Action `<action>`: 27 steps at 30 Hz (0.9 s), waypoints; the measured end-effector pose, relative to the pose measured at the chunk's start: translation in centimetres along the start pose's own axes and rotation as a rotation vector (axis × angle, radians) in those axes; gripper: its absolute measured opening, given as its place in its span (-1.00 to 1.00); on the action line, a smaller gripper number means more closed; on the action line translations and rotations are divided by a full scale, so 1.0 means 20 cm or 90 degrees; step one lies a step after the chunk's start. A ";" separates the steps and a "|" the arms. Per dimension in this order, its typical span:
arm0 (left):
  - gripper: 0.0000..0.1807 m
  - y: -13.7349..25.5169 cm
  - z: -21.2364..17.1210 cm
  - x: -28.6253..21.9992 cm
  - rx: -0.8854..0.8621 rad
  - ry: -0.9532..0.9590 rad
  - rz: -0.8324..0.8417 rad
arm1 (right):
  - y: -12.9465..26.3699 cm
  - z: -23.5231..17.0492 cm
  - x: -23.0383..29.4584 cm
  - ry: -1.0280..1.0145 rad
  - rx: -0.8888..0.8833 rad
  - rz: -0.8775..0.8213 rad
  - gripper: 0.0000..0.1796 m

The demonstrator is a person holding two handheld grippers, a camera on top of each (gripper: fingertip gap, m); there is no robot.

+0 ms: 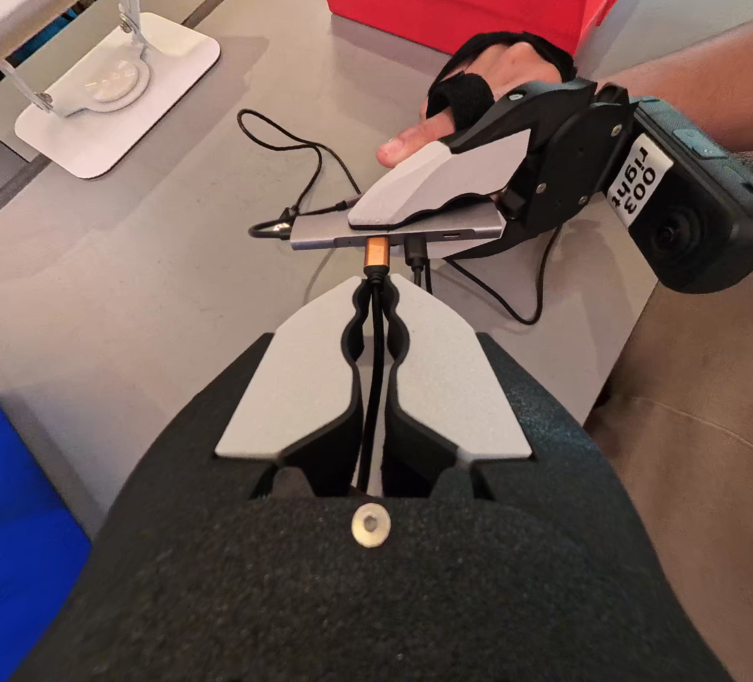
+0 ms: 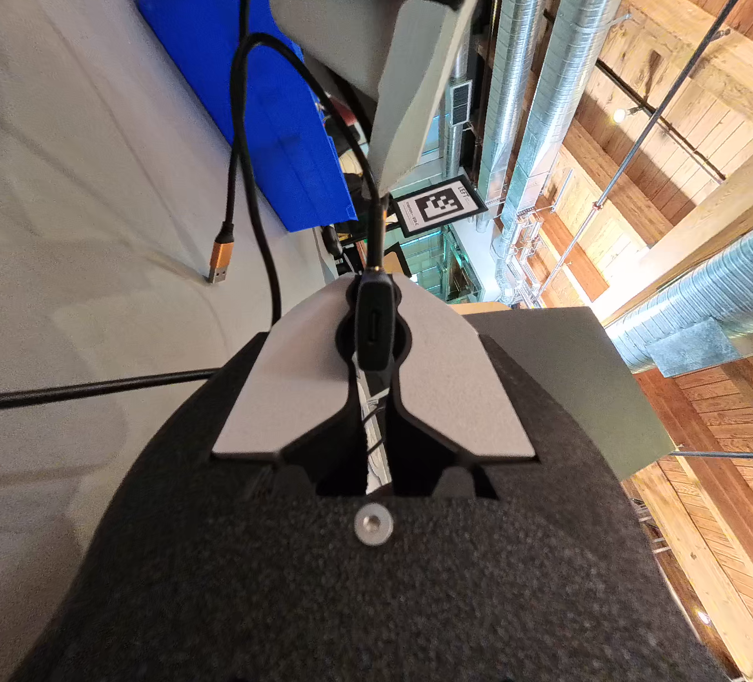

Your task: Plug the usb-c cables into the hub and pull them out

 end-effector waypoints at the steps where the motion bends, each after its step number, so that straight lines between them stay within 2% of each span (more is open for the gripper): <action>1: -0.93 0.01 0.00 0.00 0.001 -0.001 0.002 | 0.00 0.01 0.00 0.000 -0.002 -0.002 -0.88; 14: -0.93 0.02 -0.03 -0.01 -0.005 0.015 0.017 | -0.01 0.01 0.01 0.012 0.009 0.003 -0.88; 16: -0.93 0.12 -0.02 0.04 -0.029 0.022 0.055 | -0.02 -0.19 0.04 -0.005 0.133 0.051 -0.88; 17: -0.93 0.23 -0.01 0.08 -0.059 0.043 0.072 | 0.01 -0.28 0.01 -0.045 0.146 0.047 -0.89; 19: -0.93 0.38 -0.04 0.13 -0.077 0.027 0.102 | 0.03 -0.17 -0.11 -0.080 0.093 -0.025 -0.88; 20: -0.93 0.39 -0.05 0.14 -0.080 0.031 0.111 | 0.00 -0.09 -0.08 -0.068 0.070 -0.019 -0.88; 22: -0.93 0.32 -0.10 0.16 -0.056 0.039 0.102 | -0.04 -0.05 -0.01 -0.051 0.049 0.012 -0.88; 25: -0.93 0.13 -0.23 0.23 0.016 -0.004 0.149 | -0.04 -0.12 -0.01 -0.086 0.052 0.012 -0.89; 27: -0.93 -0.02 -0.29 0.23 0.005 0.031 0.105 | -0.02 -0.13 0.01 -0.081 0.039 0.010 -0.89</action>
Point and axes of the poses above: each gripper's, where its closed fingertips meet, y back along the fingers, z out of its top, x = y × z across the jaws, the point moved 6 cm from there along y, back along the fingers, and after that the axes turned 10 degrees about y, right-handed, at the moved point
